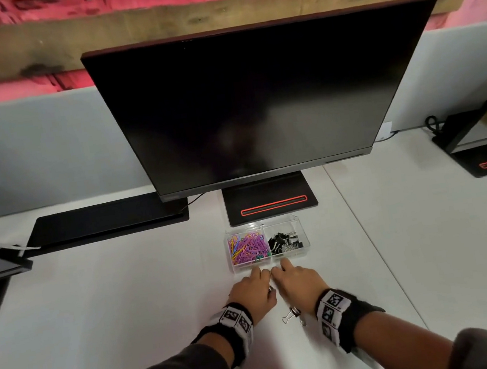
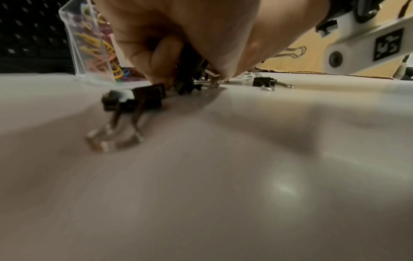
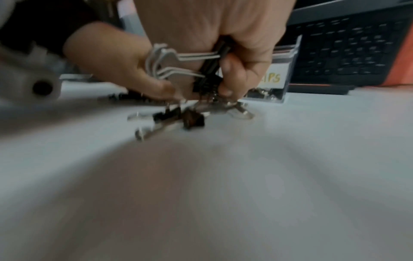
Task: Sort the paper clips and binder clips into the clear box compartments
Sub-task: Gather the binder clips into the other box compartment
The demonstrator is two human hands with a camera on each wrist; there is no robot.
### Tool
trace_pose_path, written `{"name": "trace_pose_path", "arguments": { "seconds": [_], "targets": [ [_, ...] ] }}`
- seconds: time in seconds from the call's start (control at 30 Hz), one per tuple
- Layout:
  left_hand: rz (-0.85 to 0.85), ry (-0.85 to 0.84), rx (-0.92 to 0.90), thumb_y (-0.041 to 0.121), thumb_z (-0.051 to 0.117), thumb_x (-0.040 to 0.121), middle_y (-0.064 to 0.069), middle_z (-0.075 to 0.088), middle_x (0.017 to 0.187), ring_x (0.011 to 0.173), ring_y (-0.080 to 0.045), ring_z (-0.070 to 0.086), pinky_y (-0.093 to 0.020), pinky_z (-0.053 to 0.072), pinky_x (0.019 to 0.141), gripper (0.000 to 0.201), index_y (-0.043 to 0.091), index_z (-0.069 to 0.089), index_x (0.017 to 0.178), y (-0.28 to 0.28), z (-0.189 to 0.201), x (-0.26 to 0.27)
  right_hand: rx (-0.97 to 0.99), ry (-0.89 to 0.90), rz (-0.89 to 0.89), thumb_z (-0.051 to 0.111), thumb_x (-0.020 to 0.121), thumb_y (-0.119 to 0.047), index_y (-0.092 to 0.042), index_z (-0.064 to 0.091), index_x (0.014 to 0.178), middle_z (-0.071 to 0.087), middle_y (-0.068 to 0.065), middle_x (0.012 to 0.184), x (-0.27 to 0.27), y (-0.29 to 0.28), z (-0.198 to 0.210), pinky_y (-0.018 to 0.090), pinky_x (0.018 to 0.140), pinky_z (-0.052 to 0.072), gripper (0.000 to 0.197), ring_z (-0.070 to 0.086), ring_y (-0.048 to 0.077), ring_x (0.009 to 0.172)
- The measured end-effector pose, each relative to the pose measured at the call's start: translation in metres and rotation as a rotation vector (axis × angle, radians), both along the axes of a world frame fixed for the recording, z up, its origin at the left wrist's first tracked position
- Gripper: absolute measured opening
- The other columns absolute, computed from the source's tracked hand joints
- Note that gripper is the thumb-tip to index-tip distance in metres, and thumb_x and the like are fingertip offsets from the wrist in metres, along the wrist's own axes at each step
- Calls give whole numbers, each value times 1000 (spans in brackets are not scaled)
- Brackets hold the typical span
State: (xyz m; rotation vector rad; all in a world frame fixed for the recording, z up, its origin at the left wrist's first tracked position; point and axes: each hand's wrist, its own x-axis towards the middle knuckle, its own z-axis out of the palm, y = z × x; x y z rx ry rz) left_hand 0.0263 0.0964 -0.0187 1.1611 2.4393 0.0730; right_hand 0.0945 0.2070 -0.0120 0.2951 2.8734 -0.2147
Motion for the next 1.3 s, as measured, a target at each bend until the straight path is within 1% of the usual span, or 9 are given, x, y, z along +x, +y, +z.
{"name": "trace_pose_path", "arguments": {
  "seconds": [0.07,0.17,0.27,0.4,0.53,0.77,1.0,1.17,1.3],
  "targets": [
    [52,-39,-1,32,35,98,-13,43,133,108,-34,57,-41,47,83,38,6,43,124,1,3,-2,-111,-2,-85,41,92,-13,-5,48,111,51,15,115,1,6,4,36,60,35,22,63,36,90],
    [110,-118,35,33,36,99,-14,46,129,104,-33,59,-38,47,83,36,5,47,118,0,5,-3,-374,49,-287,40,86,-3,-9,53,97,65,12,97,5,19,17,30,67,41,17,63,30,83],
    [163,-184,129,33,42,97,-14,54,119,99,-30,59,-32,45,81,32,5,52,109,0,11,-3,-555,101,-466,42,86,-2,-15,50,77,52,-3,60,9,38,25,23,53,39,18,47,10,51],
    [175,-197,290,33,47,95,-7,55,94,81,-17,49,-24,37,72,29,6,57,101,8,39,-7,-627,137,-492,46,90,-9,-17,52,67,49,-6,59,1,60,55,7,39,34,26,43,6,47],
    [278,-176,442,31,49,95,-2,48,89,74,-15,50,-25,43,70,27,7,58,103,32,76,-24,-740,139,-639,45,91,-5,-16,51,62,51,1,59,-31,80,82,13,30,32,31,41,12,44],
    [449,-220,426,26,54,92,-16,66,106,97,-29,63,-32,49,85,25,5,60,105,81,83,-48,-509,118,-707,46,91,-8,7,64,105,67,23,109,-76,84,78,33,82,49,27,63,32,99],
    [534,-430,438,20,50,90,-20,69,104,96,-33,66,-41,57,86,30,0,68,103,90,79,-57,-662,73,-698,49,91,-10,4,52,118,63,22,117,-76,81,70,40,92,51,31,62,33,105],
    [553,-464,418,22,51,89,-13,62,80,73,-24,59,-40,58,84,27,1,69,87,82,78,-60,-921,82,-809,42,93,-17,5,54,118,58,14,89,-69,86,72,34,67,52,35,55,21,64],
    [479,-501,462,21,50,93,-10,65,101,89,-22,60,-36,52,89,29,7,68,109,71,82,-52,-1033,105,-801,41,94,-6,5,55,115,56,15,83,-56,80,85,29,59,48,27,50,18,61]
  ]
}}
